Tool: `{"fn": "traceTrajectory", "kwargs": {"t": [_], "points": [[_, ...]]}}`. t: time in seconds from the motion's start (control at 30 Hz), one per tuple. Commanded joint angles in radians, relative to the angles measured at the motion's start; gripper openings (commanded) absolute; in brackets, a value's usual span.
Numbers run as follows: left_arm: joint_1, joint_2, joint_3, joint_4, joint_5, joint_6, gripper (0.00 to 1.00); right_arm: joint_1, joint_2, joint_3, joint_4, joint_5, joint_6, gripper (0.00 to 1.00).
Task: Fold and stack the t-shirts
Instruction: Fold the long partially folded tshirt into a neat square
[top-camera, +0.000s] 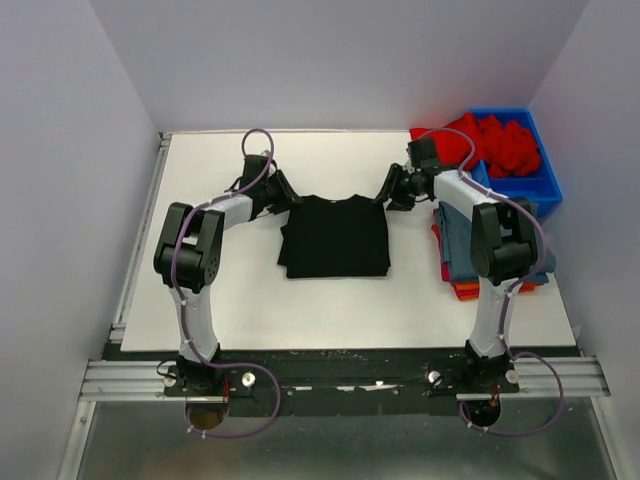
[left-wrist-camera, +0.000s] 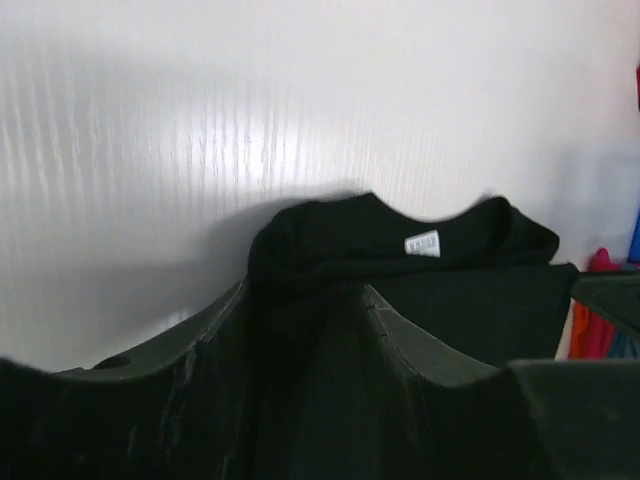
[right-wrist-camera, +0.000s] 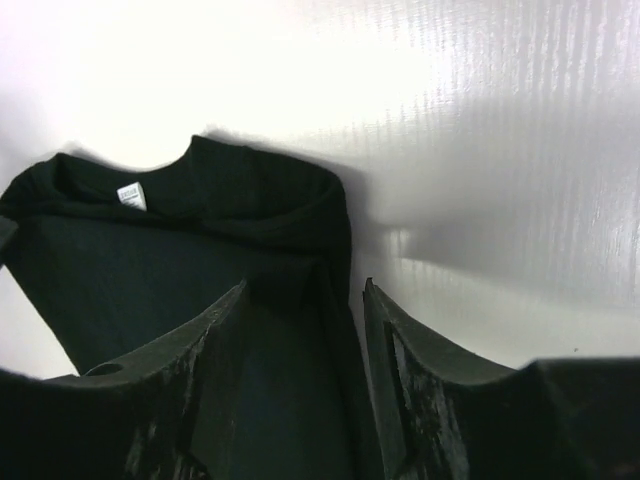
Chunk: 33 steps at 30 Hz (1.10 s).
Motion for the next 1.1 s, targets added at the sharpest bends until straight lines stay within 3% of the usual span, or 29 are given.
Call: {"fn": "traceTrajectory", "kwargs": {"t": [0.0,0.47,0.57,0.67,0.73,0.83,0.93,1.07], "points": [[0.004,0.039,0.065,-0.078,-0.072,0.045,0.62,-0.001,0.058,0.028,-0.026,0.031,-0.004,0.57],[0.001,0.140,0.117,-0.086,-0.002,0.060,0.63,0.019,0.178,0.145,-0.075,-0.017,0.009,0.48],[0.000,0.157,0.125,-0.074,0.021,0.054,0.54,0.021,0.185,0.160,-0.091,-0.030,0.015,0.41],[-0.008,0.168,0.130,-0.069,0.043,0.045,0.49,0.029,0.181,0.164,-0.094,-0.040,0.013,0.40],[-0.006,0.152,0.117,-0.066,0.043,0.045,0.52,0.030,0.168,0.154,-0.092,-0.029,0.012,0.48],[0.006,0.122,0.096,-0.054,0.024,0.062,0.66,0.030,0.144,0.139,-0.078,-0.004,0.007,0.68],[0.032,0.120,0.100,-0.069,0.072,0.065,0.74,0.029,0.106,0.098,-0.039,0.000,0.008,0.78],[0.046,0.093,0.048,-0.054,0.084,0.071,0.76,0.029,0.092,0.059,-0.035,0.002,0.012,0.74]]}}
